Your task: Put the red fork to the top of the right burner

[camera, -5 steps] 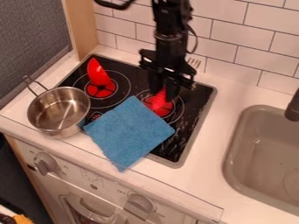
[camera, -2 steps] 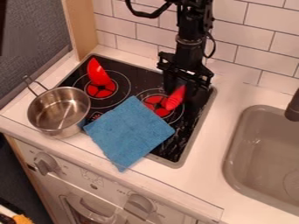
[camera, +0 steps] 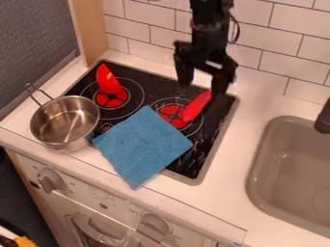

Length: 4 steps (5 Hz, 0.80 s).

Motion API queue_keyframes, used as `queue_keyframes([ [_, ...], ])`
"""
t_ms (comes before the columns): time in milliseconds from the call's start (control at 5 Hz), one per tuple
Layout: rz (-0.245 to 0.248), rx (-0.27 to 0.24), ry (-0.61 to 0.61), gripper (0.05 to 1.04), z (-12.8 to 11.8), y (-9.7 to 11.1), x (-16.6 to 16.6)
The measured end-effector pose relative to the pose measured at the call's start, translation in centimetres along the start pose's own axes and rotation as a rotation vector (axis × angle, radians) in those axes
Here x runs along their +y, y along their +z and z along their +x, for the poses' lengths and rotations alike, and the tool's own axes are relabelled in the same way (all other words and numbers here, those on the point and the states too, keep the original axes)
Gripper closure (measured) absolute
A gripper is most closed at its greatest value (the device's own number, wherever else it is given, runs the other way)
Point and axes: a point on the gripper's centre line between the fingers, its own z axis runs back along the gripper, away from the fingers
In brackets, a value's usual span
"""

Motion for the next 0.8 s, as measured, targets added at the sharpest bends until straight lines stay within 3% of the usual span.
queue_keyframes([
  [200, 0.003, -0.009, 0.009, 0.083, -0.89, 0.74, 0.9],
  [400, 0.029, 0.015, -0.015, 0.083, -1.31, 0.77, 1.35],
  [800, 0.027, 0.016, -0.017, 0.083, -1.35, 0.74, 1.32],
])
